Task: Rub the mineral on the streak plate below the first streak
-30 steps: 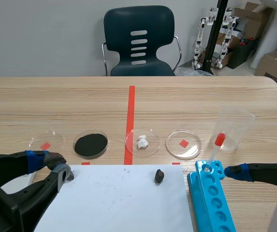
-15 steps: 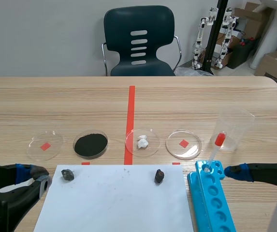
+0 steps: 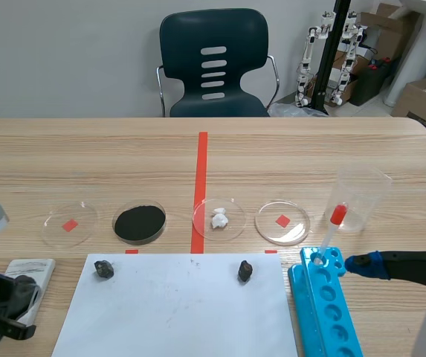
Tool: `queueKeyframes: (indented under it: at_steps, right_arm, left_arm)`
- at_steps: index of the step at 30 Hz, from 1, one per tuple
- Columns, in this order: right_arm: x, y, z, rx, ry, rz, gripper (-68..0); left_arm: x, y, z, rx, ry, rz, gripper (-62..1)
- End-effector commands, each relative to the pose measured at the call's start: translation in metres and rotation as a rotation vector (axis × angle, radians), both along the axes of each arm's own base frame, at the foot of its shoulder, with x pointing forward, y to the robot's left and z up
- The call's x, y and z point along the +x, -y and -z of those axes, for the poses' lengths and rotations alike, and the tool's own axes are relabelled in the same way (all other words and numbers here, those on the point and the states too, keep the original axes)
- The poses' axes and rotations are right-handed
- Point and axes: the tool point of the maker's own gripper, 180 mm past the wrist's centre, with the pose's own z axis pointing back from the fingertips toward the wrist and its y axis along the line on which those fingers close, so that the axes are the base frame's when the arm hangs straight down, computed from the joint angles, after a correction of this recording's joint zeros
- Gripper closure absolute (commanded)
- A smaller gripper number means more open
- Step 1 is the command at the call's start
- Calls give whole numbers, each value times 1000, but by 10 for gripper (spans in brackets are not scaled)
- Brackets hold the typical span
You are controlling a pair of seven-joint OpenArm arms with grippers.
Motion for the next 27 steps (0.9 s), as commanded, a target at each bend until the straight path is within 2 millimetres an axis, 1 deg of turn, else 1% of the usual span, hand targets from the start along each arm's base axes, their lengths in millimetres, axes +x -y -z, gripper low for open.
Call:
queueKeyframes:
  at_steps: [1,5,9,13,16,27]
  right_arm:
    - [4,-4,-12,27,35,-2,-569]
    - [4,-4,-12,27,35,-2,-569]
    - [4,-4,-12,27,35,-2,-569]
    - [4,-4,-12,27,35,-2,-569]
    - [4,-4,-12,27,35,-2,-569]
    - [4,-4,-12,27,35,-2,-569]
  left_arm:
    - [1,-5,4,1,-25,-47,-177]
    - [-4,-21,18,2,-147,-163,-177]
    - [-4,-32,22,17,-210,-241,-177]
    - [1,-36,18,20,-226,-287,-177]
    - [0,-38,17,20,-257,-315,-177]
    - [4,-41,17,14,-336,-351,-177]
